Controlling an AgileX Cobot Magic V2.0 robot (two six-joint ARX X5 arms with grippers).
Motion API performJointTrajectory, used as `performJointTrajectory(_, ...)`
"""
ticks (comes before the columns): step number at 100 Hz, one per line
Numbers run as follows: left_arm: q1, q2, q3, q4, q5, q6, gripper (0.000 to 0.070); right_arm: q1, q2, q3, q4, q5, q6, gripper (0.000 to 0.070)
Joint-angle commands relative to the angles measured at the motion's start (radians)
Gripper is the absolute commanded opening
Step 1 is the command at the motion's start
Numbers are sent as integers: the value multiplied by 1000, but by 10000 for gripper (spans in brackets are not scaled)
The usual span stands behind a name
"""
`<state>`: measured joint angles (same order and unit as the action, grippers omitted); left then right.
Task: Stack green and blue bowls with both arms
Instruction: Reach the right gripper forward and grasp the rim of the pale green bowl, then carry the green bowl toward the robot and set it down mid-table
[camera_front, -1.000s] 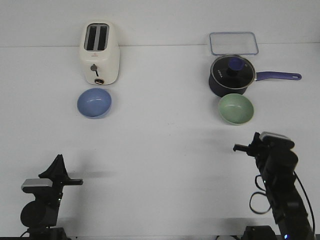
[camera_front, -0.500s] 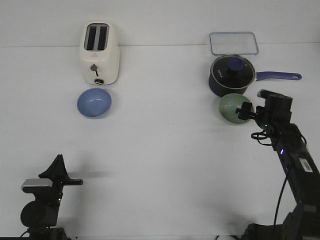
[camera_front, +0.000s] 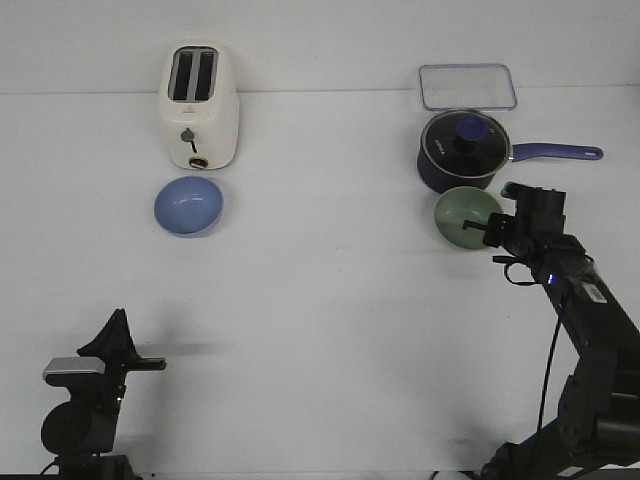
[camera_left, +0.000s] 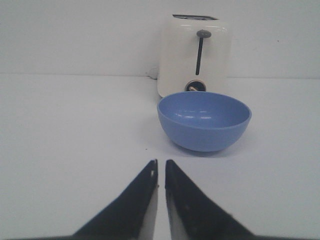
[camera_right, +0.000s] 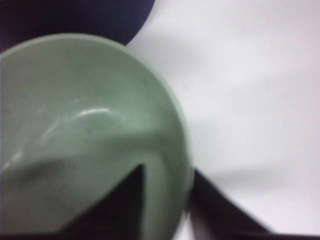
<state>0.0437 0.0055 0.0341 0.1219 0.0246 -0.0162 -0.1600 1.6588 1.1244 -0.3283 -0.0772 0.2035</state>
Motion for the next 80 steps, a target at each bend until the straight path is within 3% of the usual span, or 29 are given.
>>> performJointTrajectory(1, 3, -1, -20, 11, -2, 7, 15, -6, 16, 26, 1, -3, -13, 0)
performJointTrajectory(46, 3, -1, -20, 11, -2, 7, 15, -11, -250, 34, -171, -179, -16, 0)
performJointTrajectory(63, 3, -1, -20, 11, -2, 7, 15, 69, -381, -24, -207, -222, -15, 0)
performJointTrajectory(80, 3, -1, -20, 11, -2, 7, 15, 232, -490, -142, -207, -240, 13, 0)
